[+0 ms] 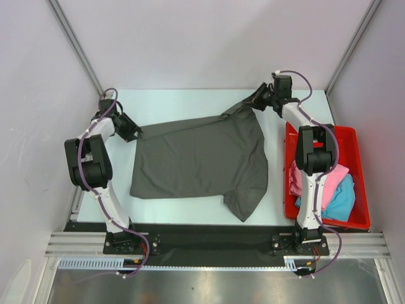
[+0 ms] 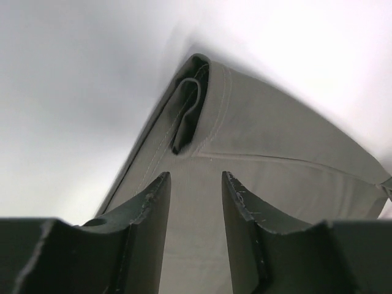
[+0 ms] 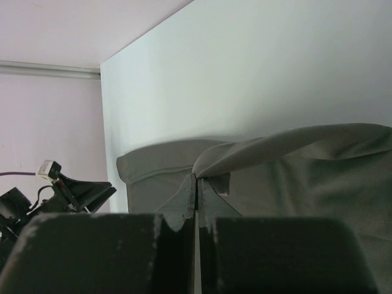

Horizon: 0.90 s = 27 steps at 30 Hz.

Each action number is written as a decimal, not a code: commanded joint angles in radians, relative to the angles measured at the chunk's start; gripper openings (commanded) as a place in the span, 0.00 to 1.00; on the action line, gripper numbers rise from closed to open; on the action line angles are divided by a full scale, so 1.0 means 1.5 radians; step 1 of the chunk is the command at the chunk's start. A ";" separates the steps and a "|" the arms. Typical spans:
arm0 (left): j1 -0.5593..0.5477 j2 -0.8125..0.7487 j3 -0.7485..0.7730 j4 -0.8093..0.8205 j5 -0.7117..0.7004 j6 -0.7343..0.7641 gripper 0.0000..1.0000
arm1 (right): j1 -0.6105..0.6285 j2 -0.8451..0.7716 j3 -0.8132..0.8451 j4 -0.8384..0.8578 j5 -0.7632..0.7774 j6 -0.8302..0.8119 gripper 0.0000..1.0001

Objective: Fold and stack the t-shirts
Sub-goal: Fold the tshirt

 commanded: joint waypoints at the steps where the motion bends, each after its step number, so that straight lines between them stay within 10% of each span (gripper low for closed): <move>1: 0.000 0.024 0.008 0.044 0.048 -0.049 0.44 | 0.001 -0.041 0.000 0.026 -0.010 -0.001 0.00; 27: 0.000 0.108 0.071 0.033 0.021 -0.022 0.33 | 0.000 -0.029 0.001 0.030 -0.019 -0.002 0.00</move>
